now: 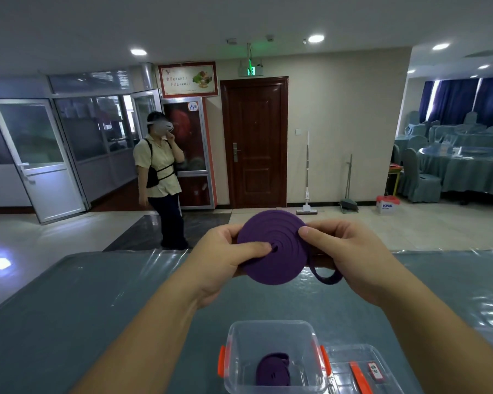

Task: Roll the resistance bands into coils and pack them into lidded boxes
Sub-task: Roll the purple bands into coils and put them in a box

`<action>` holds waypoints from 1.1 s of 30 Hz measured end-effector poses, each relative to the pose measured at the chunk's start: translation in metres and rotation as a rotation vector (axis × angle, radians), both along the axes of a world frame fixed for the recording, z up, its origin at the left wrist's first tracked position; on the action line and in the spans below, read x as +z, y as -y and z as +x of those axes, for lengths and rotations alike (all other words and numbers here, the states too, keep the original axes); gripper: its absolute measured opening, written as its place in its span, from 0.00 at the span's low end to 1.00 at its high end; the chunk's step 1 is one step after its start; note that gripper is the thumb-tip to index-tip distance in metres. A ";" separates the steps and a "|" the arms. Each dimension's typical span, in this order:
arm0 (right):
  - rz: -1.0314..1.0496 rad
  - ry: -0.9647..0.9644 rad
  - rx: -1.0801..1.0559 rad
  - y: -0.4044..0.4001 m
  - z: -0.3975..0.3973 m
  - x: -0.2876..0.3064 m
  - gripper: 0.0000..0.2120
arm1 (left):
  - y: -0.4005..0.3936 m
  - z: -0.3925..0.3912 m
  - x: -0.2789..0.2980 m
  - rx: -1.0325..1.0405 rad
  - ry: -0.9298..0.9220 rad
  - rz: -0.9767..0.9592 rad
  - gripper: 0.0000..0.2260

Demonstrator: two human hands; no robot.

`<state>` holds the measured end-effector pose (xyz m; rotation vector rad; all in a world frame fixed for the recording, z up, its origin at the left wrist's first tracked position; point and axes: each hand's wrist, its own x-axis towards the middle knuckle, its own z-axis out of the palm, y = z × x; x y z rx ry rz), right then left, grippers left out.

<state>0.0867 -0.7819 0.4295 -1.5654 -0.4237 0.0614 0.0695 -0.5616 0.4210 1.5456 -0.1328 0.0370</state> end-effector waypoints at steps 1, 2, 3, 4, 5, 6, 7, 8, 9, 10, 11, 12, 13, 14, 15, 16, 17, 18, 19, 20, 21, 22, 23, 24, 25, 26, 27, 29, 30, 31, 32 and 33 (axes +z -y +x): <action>0.013 -0.010 0.004 0.000 -0.001 -0.001 0.10 | -0.002 0.000 0.000 -0.012 -0.007 -0.001 0.18; 0.037 -0.023 0.010 -0.001 -0.002 -0.002 0.11 | -0.002 0.000 0.000 -0.012 -0.004 -0.023 0.20; 0.065 -0.033 0.015 -0.002 -0.003 -0.004 0.12 | -0.002 0.000 0.000 -0.004 0.006 -0.050 0.22; 0.089 -0.039 0.017 -0.002 -0.004 -0.005 0.12 | 0.000 0.000 -0.001 0.007 0.018 -0.080 0.24; 0.104 -0.041 0.015 -0.003 -0.004 -0.006 0.12 | 0.002 -0.001 -0.003 0.020 0.023 -0.106 0.25; 0.115 -0.043 0.006 -0.003 -0.005 -0.006 0.12 | 0.003 -0.001 -0.004 0.028 0.017 -0.120 0.25; 0.120 -0.047 -0.004 -0.003 -0.005 -0.006 0.12 | 0.003 -0.002 -0.005 0.022 0.006 -0.113 0.26; 0.116 -0.053 -0.012 -0.002 -0.005 -0.006 0.11 | 0.003 -0.003 -0.004 0.005 -0.006 -0.078 0.26; 0.105 -0.061 -0.014 -0.002 -0.005 -0.007 0.11 | 0.002 -0.004 -0.003 -0.022 -0.017 -0.020 0.24; 0.087 -0.068 -0.008 -0.002 -0.005 -0.008 0.11 | 0.002 -0.004 -0.002 -0.043 -0.024 0.033 0.21; 0.072 -0.071 0.003 -0.002 -0.006 -0.009 0.11 | 0.001 -0.005 -0.001 -0.048 -0.024 0.061 0.18; 0.071 -0.071 0.007 -0.003 -0.006 -0.010 0.12 | 0.001 -0.005 -0.002 -0.036 -0.018 0.058 0.18; 0.093 -0.072 0.001 -0.004 -0.007 -0.010 0.12 | 0.001 -0.005 -0.002 -0.019 -0.011 0.035 0.19; 0.137 -0.077 -0.010 -0.006 -0.008 -0.010 0.13 | 0.003 -0.004 -0.003 -0.005 -0.006 0.004 0.21; 0.200 -0.091 -0.019 -0.008 -0.009 -0.010 0.15 | 0.006 -0.004 -0.004 0.008 -0.004 -0.032 0.23; 0.262 -0.104 -0.021 -0.010 -0.010 -0.009 0.15 | 0.008 -0.004 -0.005 0.021 -0.005 -0.073 0.25; 0.305 -0.103 -0.019 -0.011 -0.012 -0.009 0.14 | 0.011 -0.003 -0.006 0.034 -0.006 -0.116 0.25; 0.327 -0.085 -0.021 -0.013 -0.013 -0.010 0.13 | 0.013 -0.003 -0.006 0.045 -0.006 -0.155 0.25; 0.342 -0.057 -0.033 -0.015 -0.013 -0.011 0.11 | 0.015 -0.003 -0.006 0.054 -0.005 -0.185 0.25; 0.353 -0.023 -0.060 -0.016 -0.013 -0.013 0.10 | 0.017 -0.004 -0.006 0.059 -0.001 -0.204 0.25; 0.366 0.014 -0.098 -0.017 -0.014 -0.015 0.08 | 0.019 -0.004 -0.006 0.065 0.004 -0.213 0.25; 0.380 0.052 -0.138 -0.017 -0.014 -0.017 0.07 | 0.020 -0.005 -0.006 0.074 0.011 -0.221 0.25; 0.388 0.087 -0.173 -0.017 -0.015 -0.019 0.07 | 0.022 -0.005 -0.006 0.090 0.016 -0.233 0.25; 0.378 0.120 -0.198 -0.017 -0.016 -0.022 0.08 | 0.022 -0.005 -0.007 0.109 0.017 -0.250 0.25; 0.353 0.147 -0.211 -0.018 -0.017 -0.024 0.09 | 0.023 -0.005 -0.007 0.128 0.013 -0.272 0.25; 0.328 0.163 -0.213 -0.018 -0.018 -0.025 0.11 | 0.024 -0.005 -0.007 0.141 0.007 -0.296 0.25; 0.319 0.166 -0.208 -0.019 -0.020 -0.027 0.13 | 0.024 -0.004 -0.008 0.150 0.000 -0.319 0.25; 0.357 0.141 -0.200 -0.020 -0.023 -0.030 0.14 | 0.028 -0.005 -0.010 0.150 -0.012 -0.359 0.25; 0.384 0.129 -0.208 -0.020 -0.024 -0.031 0.14 | 0.030 -0.005 -0.011 0.148 -0.018 -0.380 0.25; 0.409 0.120 -0.225 -0.021 -0.025 -0.032 0.13 | 0.031 -0.005 -0.011 0.148 -0.024 -0.399 0.25; 0.435 0.110 -0.247 -0.021 -0.025 -0.034 0.10 | 0.033 -0.005 -0.013 0.150 -0.028 -0.409 0.25; 0.460 0.098 -0.270 -0.021 -0.025 -0.036 0.07 | 0.034 -0.005 -0.014 0.152 -0.032 -0.414 0.24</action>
